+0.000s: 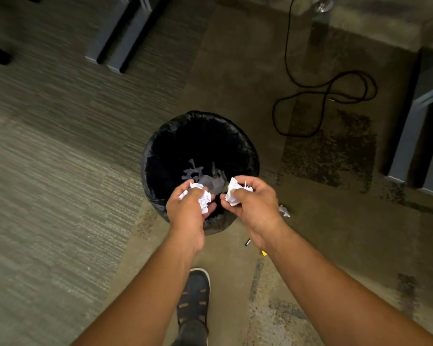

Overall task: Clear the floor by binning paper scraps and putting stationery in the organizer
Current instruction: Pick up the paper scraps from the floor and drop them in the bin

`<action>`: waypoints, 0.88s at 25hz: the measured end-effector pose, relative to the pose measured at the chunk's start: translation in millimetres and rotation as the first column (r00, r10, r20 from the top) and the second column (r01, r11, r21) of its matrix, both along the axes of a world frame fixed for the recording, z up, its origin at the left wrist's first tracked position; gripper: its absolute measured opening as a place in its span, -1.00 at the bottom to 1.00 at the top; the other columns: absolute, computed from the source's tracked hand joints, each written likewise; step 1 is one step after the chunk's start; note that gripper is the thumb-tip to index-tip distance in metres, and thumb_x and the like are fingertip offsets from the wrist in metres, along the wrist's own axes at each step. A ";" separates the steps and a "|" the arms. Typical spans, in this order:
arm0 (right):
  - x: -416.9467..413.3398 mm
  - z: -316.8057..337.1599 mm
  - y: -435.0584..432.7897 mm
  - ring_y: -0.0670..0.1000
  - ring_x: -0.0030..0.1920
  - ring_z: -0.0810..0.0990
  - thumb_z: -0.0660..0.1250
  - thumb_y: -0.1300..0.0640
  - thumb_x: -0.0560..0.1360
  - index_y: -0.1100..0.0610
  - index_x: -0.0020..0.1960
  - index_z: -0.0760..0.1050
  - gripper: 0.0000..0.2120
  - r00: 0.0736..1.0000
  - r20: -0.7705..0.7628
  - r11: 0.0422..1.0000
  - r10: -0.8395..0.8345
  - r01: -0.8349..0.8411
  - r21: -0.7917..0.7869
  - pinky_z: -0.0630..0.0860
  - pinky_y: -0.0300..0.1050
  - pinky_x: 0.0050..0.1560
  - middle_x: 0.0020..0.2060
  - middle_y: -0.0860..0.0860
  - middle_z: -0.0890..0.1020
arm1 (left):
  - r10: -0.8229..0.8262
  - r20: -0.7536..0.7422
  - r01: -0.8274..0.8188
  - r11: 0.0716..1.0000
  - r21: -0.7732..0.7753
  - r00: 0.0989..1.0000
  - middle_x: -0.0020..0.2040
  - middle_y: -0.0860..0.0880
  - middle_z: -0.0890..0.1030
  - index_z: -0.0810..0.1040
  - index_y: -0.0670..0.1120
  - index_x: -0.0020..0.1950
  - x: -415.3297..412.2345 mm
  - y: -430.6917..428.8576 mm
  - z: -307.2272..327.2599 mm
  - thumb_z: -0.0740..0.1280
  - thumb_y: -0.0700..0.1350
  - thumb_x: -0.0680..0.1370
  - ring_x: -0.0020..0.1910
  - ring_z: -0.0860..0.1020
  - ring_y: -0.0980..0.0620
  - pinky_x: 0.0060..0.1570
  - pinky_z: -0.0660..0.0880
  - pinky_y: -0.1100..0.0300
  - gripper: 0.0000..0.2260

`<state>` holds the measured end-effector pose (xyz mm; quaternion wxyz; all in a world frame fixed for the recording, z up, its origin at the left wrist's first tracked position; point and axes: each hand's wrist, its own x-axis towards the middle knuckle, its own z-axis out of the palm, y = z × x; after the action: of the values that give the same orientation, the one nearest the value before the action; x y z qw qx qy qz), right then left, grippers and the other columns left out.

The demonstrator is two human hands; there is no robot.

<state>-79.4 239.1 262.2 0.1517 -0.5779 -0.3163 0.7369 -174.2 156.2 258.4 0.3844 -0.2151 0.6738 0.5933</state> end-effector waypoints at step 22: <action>105.0 -41.1 42.5 0.16 0.04 0.68 0.29 0.37 0.59 0.27 0.29 0.49 -0.72 0.979 0.088 0.980 -0.182 0.173 0.099 0.72 -0.01 -0.07 -0.01 0.14 0.64 | -0.074 -0.183 0.132 0.934 0.332 0.980 0.12 -0.26 0.70 0.60 -0.13 0.25 36.6 17.8 -6.5 0.36 -0.25 0.61 0.08 0.71 -0.19 0.05 0.65 0.04 -0.78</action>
<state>25.6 281.7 221.1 0.2274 -0.6314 -0.3037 0.6763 -137.5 174.0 251.9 0.3885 -0.0584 0.6005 0.6965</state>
